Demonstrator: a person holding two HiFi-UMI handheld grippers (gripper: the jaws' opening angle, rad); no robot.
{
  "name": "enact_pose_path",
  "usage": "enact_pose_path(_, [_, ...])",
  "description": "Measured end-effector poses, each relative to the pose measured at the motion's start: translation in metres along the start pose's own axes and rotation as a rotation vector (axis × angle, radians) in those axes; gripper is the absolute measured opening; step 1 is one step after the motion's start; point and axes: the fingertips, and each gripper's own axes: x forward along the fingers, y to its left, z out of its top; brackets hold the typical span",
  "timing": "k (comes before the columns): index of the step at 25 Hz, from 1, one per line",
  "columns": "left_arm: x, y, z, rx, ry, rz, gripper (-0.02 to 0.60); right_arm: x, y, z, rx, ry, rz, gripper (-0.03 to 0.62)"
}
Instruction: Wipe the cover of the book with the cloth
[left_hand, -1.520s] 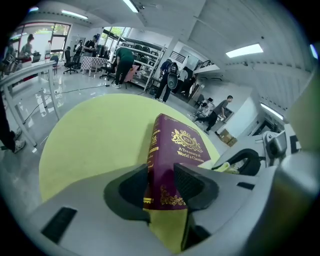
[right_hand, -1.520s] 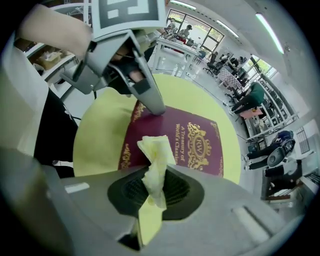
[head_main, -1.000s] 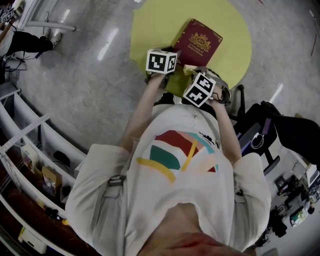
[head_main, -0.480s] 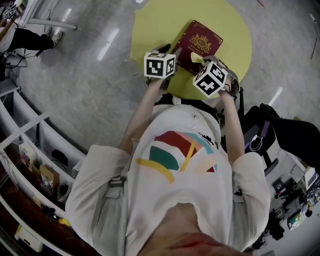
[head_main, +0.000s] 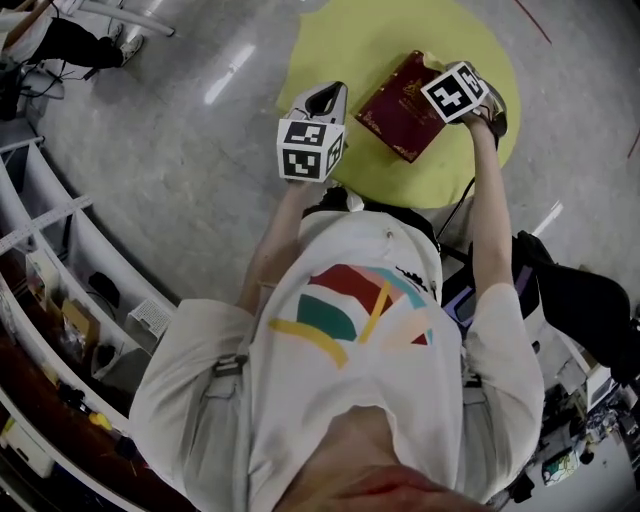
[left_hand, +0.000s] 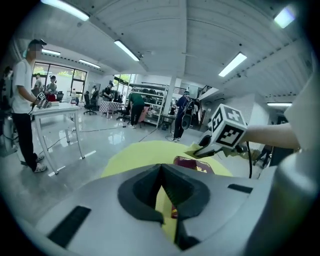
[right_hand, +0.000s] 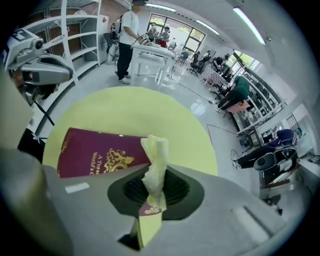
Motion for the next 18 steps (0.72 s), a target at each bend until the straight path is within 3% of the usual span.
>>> enact_pose_path(3, [-0.009, 0.014, -0.003, -0.007, -0.006, 0.046, 0.015, 0.02, -0.013, 0.007, -0.062, 0.044, -0.02, 0.031])
enact_pose_path(7, [-0.02, 0.027, -0.007, 0.049, 0.0, 0.097, 0.015, 0.039, -0.012, 0.014, -0.104, 0.079, -0.017, 0.031])
enact_pose_path(10, [-0.029, 0.037, -0.007, 0.032, -0.008, 0.121, 0.015, 0.043, -0.007, 0.018, -0.136, 0.101, -0.032, 0.031])
enact_pose_path(18, [-0.04, 0.051, -0.009, -0.002, -0.026, 0.156, 0.015, 0.028, 0.04, 0.02, -0.202, 0.092, -0.011, 0.031])
